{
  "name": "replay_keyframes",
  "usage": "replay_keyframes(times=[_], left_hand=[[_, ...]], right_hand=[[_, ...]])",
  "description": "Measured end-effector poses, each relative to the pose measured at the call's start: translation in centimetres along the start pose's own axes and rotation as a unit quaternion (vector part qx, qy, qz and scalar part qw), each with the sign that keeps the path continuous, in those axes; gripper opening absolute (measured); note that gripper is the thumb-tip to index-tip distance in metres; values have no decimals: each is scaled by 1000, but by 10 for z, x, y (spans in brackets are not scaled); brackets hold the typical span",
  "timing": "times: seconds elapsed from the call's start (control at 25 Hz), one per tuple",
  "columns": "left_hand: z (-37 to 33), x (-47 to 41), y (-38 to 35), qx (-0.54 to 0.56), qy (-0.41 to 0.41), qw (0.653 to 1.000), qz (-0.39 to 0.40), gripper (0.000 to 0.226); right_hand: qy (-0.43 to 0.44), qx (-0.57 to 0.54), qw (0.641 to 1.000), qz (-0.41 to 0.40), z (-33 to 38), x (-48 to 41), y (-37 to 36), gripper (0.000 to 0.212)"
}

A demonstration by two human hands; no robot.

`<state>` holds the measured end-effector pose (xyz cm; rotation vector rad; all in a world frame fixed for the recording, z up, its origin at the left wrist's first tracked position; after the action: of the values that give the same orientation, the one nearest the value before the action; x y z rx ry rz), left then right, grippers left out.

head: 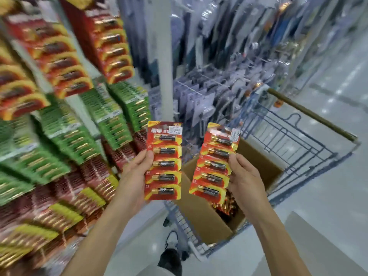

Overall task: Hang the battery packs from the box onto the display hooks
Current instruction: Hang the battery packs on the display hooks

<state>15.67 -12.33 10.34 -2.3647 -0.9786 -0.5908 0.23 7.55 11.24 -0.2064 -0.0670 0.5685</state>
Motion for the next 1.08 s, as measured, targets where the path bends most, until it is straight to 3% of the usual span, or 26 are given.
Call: replay_keyframes(times=[0.28, 0.68, 1.08], left_hand=[[-18, 105, 109, 95, -99, 983, -123, 33], [-33, 245, 300, 220, -183, 925, -250, 34], [-59, 355, 508, 234, -228, 907, -265, 33]], right_hand=[[-28, -49, 994, 90, 12, 35, -113, 29], [-40, -53, 955, 289, 1, 108, -339, 30], [-57, -72, 946, 310, -12, 230, -553, 24]])
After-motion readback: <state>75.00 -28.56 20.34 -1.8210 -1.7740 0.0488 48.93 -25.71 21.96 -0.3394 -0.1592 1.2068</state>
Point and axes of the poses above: each hand's wrist, its own x-axis away from the middle knuckle, its own y-axis out of the back of the hand, z = x × y, the point moved 4 cm from there along -x, towards the middle knuckle, and after that the axes turned 13 degrees about y, right-handed, at the moved point
